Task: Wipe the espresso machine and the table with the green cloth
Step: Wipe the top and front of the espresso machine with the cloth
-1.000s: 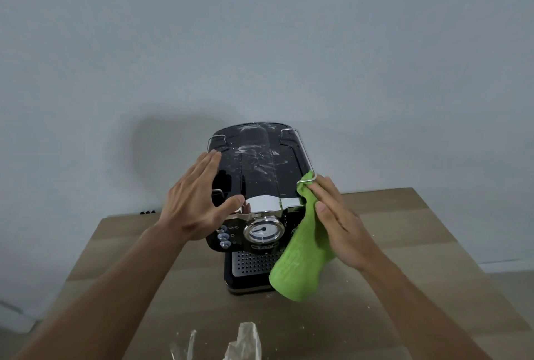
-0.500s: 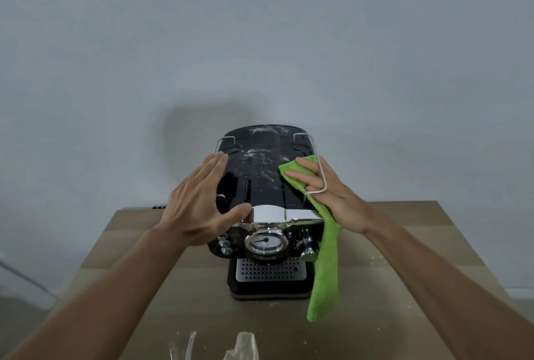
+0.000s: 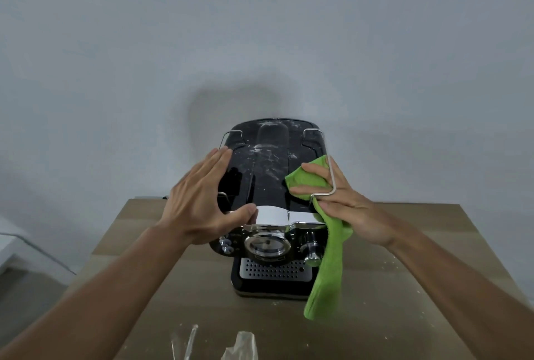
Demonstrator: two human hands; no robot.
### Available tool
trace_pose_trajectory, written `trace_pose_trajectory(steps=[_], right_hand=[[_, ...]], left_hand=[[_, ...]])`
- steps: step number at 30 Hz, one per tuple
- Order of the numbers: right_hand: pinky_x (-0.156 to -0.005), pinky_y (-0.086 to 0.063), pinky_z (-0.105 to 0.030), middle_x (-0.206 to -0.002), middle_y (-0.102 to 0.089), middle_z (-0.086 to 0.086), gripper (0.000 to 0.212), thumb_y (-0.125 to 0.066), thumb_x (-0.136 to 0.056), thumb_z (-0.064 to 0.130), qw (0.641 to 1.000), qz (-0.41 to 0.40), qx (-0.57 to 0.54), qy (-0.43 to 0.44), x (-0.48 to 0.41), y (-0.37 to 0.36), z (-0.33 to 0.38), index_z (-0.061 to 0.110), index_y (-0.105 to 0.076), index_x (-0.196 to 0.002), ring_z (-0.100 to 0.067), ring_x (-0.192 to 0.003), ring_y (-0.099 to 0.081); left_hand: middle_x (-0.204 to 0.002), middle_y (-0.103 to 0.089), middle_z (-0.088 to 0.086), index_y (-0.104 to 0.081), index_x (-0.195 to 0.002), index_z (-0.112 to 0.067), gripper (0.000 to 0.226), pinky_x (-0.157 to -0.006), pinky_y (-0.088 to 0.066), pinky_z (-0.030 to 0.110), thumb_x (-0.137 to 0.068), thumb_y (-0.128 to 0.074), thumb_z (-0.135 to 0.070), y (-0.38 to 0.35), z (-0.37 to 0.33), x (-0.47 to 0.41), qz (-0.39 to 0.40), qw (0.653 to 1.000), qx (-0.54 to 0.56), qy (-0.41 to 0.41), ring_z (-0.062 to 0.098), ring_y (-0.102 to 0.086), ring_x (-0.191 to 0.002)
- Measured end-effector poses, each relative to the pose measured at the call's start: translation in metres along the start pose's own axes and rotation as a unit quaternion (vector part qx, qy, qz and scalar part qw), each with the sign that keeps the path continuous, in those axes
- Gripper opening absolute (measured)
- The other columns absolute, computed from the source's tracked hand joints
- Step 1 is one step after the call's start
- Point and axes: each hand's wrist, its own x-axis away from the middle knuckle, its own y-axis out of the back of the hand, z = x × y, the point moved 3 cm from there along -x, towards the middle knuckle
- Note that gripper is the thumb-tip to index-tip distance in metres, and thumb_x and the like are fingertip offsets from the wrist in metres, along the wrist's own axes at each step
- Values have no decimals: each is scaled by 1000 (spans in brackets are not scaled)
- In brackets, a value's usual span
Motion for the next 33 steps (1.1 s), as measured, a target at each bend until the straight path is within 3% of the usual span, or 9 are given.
trace_pose_trajectory(steps=[5,8,10,14,19,22,26,31,33], right_hand=[[-117,0,-56,-143,-34,35,47,-38,-85,41,1000,4,10,-10,-7,4,5,78,-37,-114,-18,-148,-4],[-118,0,-52,-150,-24,28,45,-28,-89,47,989,-57,134,-8,-11,6,0,70,-33,-127,-10,-147,3],[-118,-3,-53,-153,-27,17,44,-31,-91,51,992,-93,88,-6,-8,-2,2,63,-34,-133,-15,-148,-1],[-118,-9,-56,-153,-35,1,34,-39,-90,61,985,-159,-64,25,8,-26,9,76,-33,-120,-22,-149,-7],[-118,-6,-56,-150,-40,6,38,-37,-98,34,990,-106,64,72,0,-4,-5,47,-51,-130,-24,-147,-15],[-119,-6,-54,-153,-35,4,43,-27,-100,50,972,-79,202,89,-29,20,-15,38,-42,-139,-19,-148,-13],[-121,1,-45,-153,-25,18,46,-21,-91,68,982,-86,166,15,-37,20,-16,54,-39,-131,-9,-148,-1],[-120,1,-28,-150,-31,27,50,-28,-101,42,975,-97,161,120,-13,6,-2,13,-47,-137,2,-144,-13],[-120,-2,-28,-147,-29,33,51,-27,-101,44,969,-88,190,130,-24,15,-4,14,-46,-138,3,-144,-13]], left_hand=[[-157,-20,-5,-18,-151,-17,107,-111,-23,31,-64,-39,-76,-1,1,-2,-2,1000,8,3,6,-13,-144],[-157,-21,-5,-19,-151,-17,107,-109,-25,31,-64,-39,-76,-1,1,-3,-7,1000,8,3,6,-13,-143],[-156,-22,-4,-20,-150,-17,107,-109,-26,33,-64,-39,-76,0,1,-2,-9,1000,9,3,6,-14,-143],[-156,-21,-4,-19,-151,-16,107,-110,-26,34,-64,-39,-77,-1,0,1,-7,1000,11,3,7,-14,-143],[-157,-20,-3,-18,-151,-15,107,-110,-24,31,-65,-39,-76,-1,0,0,-5,1000,5,-4,8,-13,-144],[-157,-20,-4,-18,-151,-16,107,-110,-24,31,-65,-38,-77,-2,1,-2,-8,1000,6,-2,6,-13,-143],[-156,-21,-4,-18,-151,-17,108,-108,-25,31,-64,-38,-78,-1,2,-1,-11,1000,0,-3,3,-10,-141],[-156,-21,-3,-19,-151,-15,107,-110,-22,29,-65,-39,-75,-3,1,0,-14,1000,11,-2,6,-12,-143],[-156,-22,-3,-20,-150,-15,106,-110,-22,29,-65,-40,-74,-2,1,0,-15,1000,11,-4,7,-13,-143]])
